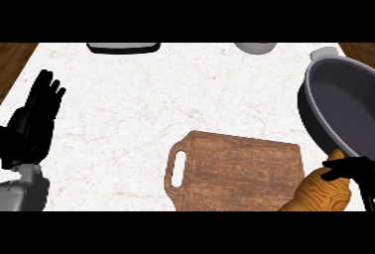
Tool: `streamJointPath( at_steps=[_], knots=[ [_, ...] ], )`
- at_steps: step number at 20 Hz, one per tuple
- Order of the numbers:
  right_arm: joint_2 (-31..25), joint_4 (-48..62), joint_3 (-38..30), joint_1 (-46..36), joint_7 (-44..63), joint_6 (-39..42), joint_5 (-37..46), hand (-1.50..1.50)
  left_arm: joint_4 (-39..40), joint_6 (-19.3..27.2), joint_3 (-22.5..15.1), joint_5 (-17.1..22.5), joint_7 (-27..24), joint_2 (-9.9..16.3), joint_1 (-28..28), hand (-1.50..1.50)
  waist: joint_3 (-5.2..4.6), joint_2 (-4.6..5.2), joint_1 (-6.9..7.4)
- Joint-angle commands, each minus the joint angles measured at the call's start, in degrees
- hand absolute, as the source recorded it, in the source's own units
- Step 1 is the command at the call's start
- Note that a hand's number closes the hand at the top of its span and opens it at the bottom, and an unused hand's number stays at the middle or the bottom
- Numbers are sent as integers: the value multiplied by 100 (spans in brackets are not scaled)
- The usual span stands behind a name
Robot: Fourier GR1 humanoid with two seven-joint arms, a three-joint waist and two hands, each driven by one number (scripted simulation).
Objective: Pick the croissant from the cutting board and place it in the pot
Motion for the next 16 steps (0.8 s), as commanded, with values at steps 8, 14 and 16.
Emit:
streamJointPath(
  at_steps=[8,14,16],
  knots=[
    [-381,1241,-2658,-1382,-219,818,-3449,150,130,-221,185,172,30,142,-140,0,3,24,104],
    [-508,3219,-2786,-1951,-1640,372,-2689,150,87,-154,16,75,259,-7,-291,0,2,30,160],
    [-1066,3133,-2915,-1886,-1430,69,-1693,150,437,-136,50,-14,-137,-32,-349,0,-3,76,193]
  ],
)
